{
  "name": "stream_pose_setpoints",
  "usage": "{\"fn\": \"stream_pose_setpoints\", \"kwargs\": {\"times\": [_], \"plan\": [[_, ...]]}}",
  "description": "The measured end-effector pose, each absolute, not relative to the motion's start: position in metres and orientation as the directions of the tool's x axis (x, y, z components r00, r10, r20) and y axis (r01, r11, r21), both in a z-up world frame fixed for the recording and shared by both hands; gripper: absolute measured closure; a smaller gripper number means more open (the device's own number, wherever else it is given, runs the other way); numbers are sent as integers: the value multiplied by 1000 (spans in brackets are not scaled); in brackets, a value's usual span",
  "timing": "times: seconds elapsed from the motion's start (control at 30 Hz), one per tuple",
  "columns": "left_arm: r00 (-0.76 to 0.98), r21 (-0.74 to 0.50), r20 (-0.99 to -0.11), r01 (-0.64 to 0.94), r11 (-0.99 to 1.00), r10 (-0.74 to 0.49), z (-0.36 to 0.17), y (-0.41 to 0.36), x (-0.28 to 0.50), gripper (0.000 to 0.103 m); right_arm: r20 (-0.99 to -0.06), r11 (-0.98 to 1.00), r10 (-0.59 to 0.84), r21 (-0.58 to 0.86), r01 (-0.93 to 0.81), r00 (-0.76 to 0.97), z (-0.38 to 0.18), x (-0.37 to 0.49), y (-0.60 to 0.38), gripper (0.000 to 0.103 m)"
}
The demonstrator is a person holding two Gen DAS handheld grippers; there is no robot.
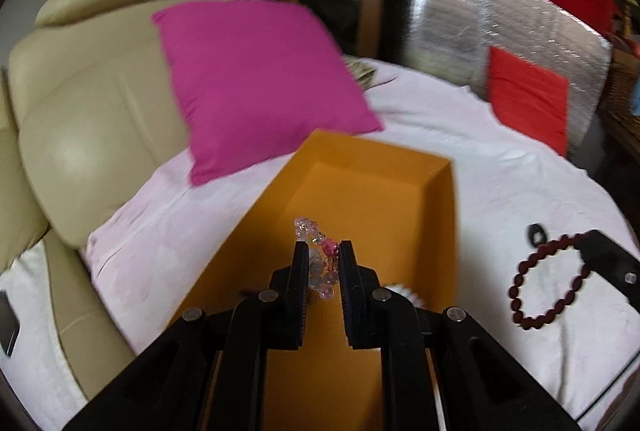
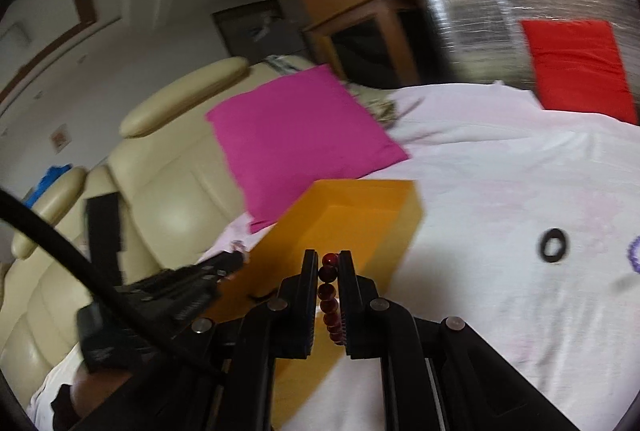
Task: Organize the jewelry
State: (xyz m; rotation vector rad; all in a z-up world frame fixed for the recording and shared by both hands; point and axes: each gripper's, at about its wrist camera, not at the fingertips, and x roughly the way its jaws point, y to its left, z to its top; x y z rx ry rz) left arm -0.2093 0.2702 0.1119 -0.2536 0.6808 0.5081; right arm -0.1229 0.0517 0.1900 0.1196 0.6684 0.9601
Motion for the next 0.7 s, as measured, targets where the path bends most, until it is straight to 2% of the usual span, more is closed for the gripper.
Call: {"fn": "stream_pose_setpoints", "kwargs": {"times": [0.17, 0.4, 0.63, 0.7], "plan": [[576, -57, -730, -588, 807, 368, 85, 295, -216, 88, -501, 521, 811, 380, -764, 304, 178, -145, 83, 92], [487, -41, -814, -591, 805, 317, 54, 306, -203, 88, -602, 507, 765, 345, -790, 228, 139, -158, 109, 92], [440, -16, -847, -585, 811, 300, 43, 301, -196, 88, -664, 542, 715, 330, -773, 218, 116, -154, 110, 92], [433, -16, -851, -586, 810, 296, 43, 301, -194, 85, -680, 551, 705, 343, -760, 204, 115, -149, 106, 88]]}}
